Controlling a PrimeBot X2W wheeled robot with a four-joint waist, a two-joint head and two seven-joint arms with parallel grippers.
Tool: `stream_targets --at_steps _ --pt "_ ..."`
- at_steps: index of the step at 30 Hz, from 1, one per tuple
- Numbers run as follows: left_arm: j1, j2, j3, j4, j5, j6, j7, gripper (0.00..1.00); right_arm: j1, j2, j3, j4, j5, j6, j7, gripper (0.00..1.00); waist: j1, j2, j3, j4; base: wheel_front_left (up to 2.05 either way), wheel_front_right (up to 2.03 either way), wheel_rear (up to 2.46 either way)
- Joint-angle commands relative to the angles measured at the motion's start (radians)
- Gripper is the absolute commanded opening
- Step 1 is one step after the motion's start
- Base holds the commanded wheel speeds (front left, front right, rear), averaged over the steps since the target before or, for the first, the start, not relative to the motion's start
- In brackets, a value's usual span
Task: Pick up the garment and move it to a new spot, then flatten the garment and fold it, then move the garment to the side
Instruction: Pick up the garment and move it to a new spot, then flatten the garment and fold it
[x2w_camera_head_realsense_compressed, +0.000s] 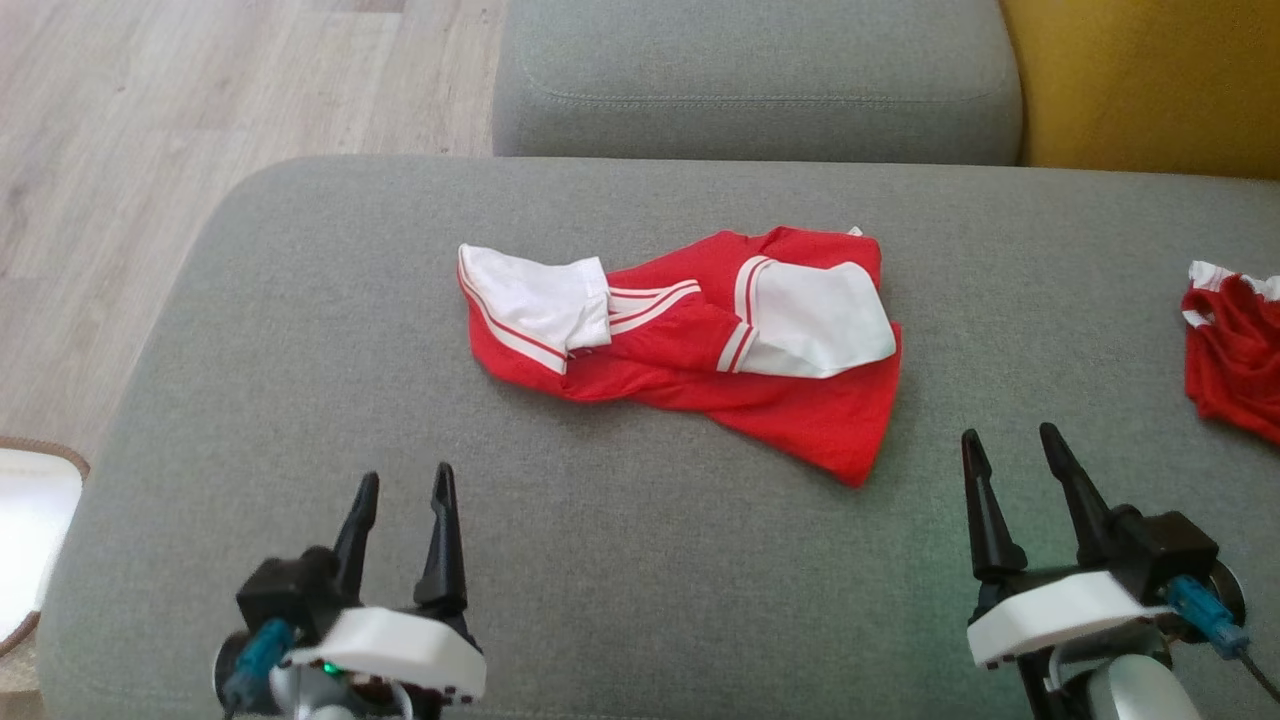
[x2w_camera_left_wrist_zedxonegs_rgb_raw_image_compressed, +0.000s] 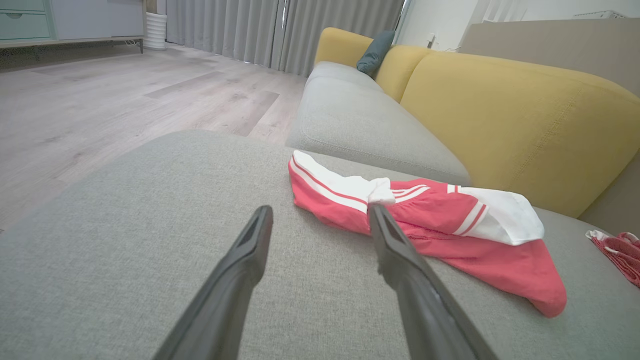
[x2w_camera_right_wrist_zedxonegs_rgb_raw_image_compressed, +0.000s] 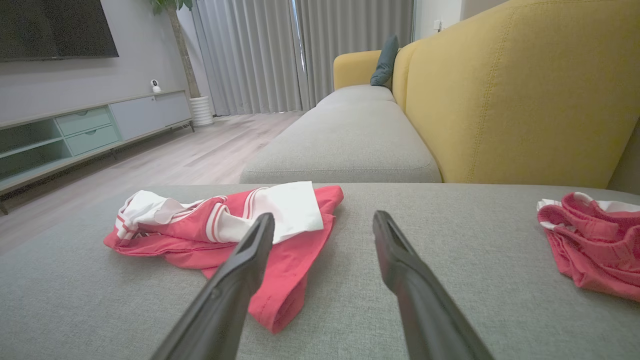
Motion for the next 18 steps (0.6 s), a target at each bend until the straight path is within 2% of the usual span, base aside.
stream_targets --at_steps 1,18 --pt "-0.021 -0.006 0.033 -0.042 0.010 0.003 -0.012 1.00 -0.028 -0.004 0.021 -0.041 0.009 0.007 -0.003 1.00 0.0000 -0.0001 0.000 0.002 0.00 0.00 0.00" --pt "-0.027 -0.016 0.055 -0.041 0.045 -0.010 -0.012 1.00 -0.031 -0.004 0.032 -0.035 0.022 0.007 -0.009 1.00 0.0000 -0.0001 0.005 -0.005 0.00 0.00 0.00"
